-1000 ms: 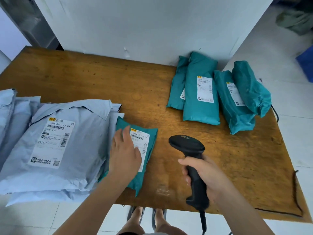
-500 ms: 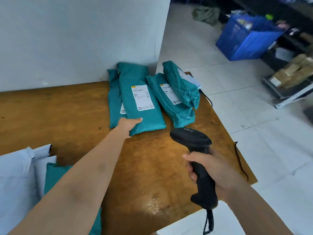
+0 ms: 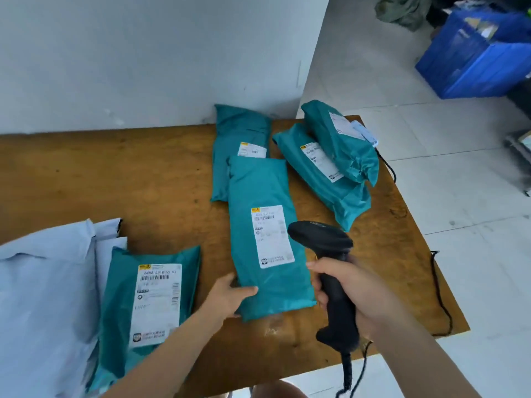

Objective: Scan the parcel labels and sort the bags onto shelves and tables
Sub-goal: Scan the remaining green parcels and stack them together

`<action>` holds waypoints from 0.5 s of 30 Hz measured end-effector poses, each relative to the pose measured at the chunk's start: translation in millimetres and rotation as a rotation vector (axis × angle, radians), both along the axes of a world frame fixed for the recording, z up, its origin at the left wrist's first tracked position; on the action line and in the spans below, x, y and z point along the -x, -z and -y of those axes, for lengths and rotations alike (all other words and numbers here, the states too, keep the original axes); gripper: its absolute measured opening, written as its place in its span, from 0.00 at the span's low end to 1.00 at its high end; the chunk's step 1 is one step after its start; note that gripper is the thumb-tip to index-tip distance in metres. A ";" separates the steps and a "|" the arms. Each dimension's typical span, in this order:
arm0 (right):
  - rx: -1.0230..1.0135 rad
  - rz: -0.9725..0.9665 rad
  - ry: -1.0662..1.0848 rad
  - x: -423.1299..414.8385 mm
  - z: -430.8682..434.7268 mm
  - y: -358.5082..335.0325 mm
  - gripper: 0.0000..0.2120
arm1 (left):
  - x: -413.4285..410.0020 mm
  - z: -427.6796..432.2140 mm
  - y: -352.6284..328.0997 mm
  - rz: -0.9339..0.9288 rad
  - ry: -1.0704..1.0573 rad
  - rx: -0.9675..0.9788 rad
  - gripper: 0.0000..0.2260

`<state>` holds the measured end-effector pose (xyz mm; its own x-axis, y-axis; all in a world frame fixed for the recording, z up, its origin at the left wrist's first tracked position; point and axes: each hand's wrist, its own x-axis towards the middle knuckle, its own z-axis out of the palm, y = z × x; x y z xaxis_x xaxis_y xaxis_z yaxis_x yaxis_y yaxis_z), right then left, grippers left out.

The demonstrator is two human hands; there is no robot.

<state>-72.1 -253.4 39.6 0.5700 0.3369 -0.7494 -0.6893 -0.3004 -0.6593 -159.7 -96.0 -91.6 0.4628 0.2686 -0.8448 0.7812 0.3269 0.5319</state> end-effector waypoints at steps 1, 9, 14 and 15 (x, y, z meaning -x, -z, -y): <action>0.002 -0.001 -0.025 2.3 -4.6 3.8 0.08 | 15.9 6.7 1.6 -0.034 0.030 0.016 0.13; 0.128 -0.002 -0.100 18.3 -21.2 29.0 0.06 | 40.2 -4.3 30.8 -0.043 0.156 -0.442 0.17; 0.159 -0.010 -0.092 25.9 -20.1 32.3 0.06 | 24.9 -17.2 53.1 0.001 0.083 -0.413 0.18; 0.170 -0.012 -0.091 26.7 -20.3 32.1 0.06 | 24.0 -17.3 56.0 0.008 0.077 -0.422 0.15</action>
<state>-98.8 -233.1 7.5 0.5332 0.2544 -0.8068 -0.6618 -0.4687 -0.5851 -183.7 -78.6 -147.6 0.5015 0.5540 -0.6645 0.7899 0.0201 0.6130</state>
